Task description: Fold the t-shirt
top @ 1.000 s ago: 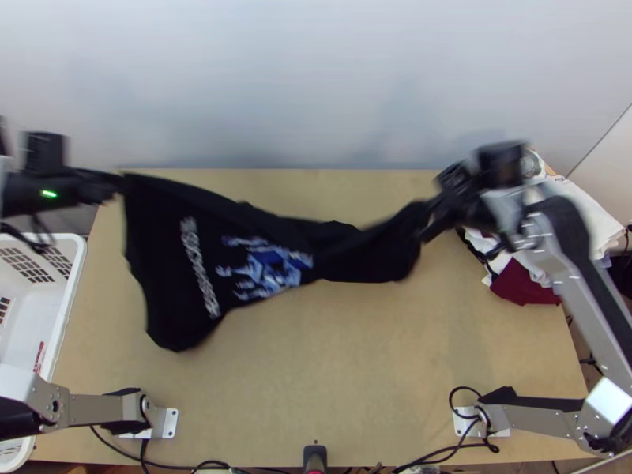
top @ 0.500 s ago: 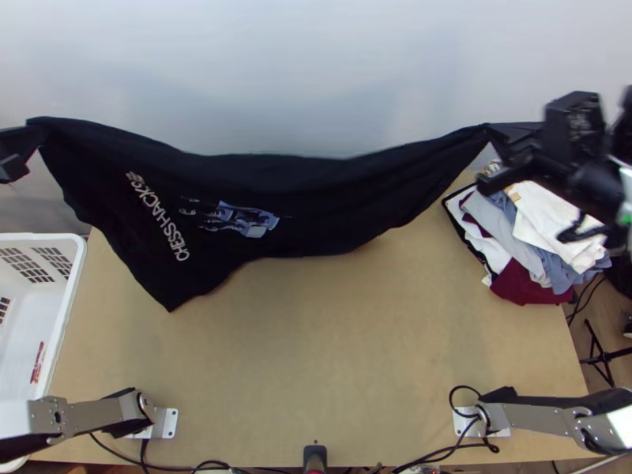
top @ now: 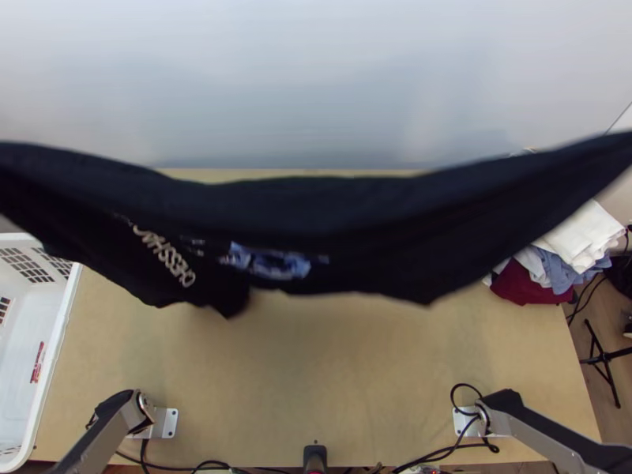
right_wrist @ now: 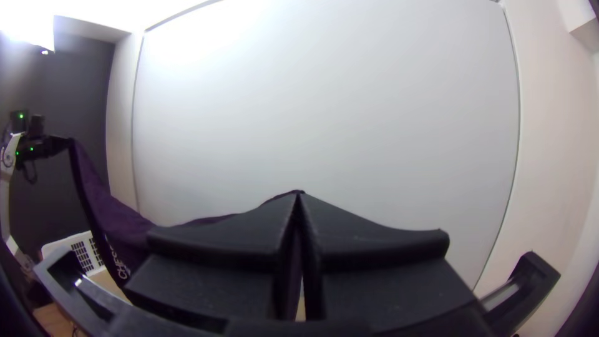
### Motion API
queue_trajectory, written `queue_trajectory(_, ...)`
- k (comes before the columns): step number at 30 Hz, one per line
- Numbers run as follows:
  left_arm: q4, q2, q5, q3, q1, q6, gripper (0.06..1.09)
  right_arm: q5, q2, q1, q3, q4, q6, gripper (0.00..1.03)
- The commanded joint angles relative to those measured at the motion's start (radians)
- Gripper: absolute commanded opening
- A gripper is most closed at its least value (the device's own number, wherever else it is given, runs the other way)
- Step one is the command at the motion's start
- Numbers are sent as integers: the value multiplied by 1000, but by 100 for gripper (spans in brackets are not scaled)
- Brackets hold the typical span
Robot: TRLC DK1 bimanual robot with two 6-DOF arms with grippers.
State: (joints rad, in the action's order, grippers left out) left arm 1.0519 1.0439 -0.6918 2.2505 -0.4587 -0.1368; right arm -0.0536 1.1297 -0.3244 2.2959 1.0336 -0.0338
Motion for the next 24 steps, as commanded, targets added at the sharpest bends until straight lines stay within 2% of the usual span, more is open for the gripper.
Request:
queue_trajectory(1, -67, -147, 37, -19, -3, -89, 10, -35, -119, 19, 10, -29, 69, 3)
queue_trajectory(6, -59, -200, 98, -37, 29, -86, 10, -42, -162, 56, 17, -32, 100, 3)
queue_trajectory(8, -73, -226, 123, -88, 45, -84, 10, -81, -179, 81, -18, -30, 110, 3)
queue_trajectory(11, -178, -271, 123, -281, 46, -87, 10, -111, -189, 91, -150, -37, 110, 3)
queue_trajectory(15, -360, -278, 123, -655, 48, -76, 10, -114, -188, 107, -397, -102, 101, 3)
queue_trajectory(20, -458, -203, 120, -1016, 66, 43, 10, -107, -146, 123, -754, -204, -28, 3)
queue_trajectory(22, -494, -148, 123, -1094, 100, 83, 10, -109, -90, 197, -863, -254, -80, 3)
queue_trajectory(24, -532, -77, 121, -1137, 124, 83, 10, -109, -8, 219, -923, -282, -161, 3)
